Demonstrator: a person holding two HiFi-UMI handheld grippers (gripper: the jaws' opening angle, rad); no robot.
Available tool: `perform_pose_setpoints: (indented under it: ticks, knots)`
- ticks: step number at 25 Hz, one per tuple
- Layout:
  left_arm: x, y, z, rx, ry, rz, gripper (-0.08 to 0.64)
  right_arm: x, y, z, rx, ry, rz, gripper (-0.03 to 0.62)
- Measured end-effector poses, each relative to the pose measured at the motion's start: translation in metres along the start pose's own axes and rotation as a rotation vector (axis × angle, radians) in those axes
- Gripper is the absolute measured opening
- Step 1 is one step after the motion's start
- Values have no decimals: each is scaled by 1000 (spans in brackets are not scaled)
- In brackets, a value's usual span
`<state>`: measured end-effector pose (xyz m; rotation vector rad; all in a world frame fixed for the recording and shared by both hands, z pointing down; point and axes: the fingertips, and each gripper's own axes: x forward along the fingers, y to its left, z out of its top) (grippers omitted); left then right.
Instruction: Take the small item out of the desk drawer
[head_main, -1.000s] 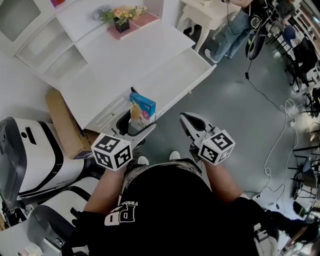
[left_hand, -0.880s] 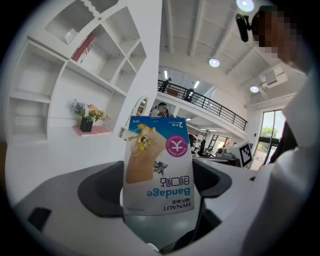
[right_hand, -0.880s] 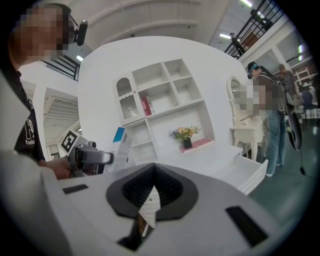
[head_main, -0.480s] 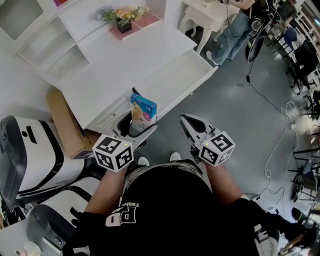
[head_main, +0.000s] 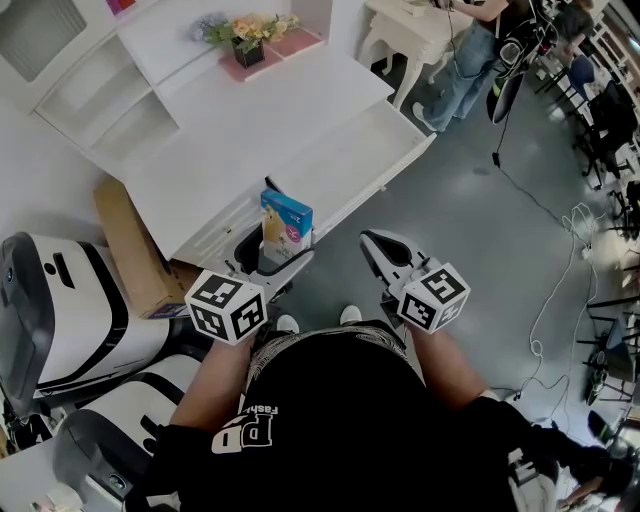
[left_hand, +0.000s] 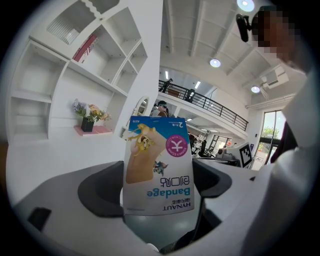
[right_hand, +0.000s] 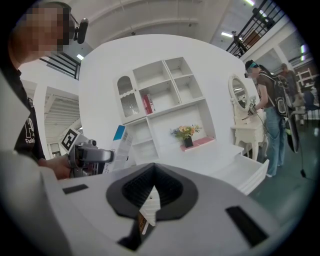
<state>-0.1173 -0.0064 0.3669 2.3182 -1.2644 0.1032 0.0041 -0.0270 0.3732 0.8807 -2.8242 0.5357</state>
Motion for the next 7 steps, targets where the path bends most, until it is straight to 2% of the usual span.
perform_pose_setpoints:
  ticks: [7]
  knots:
    - [-1,0,0,0,0,2,425,0,0,1,-3,3,1,8]
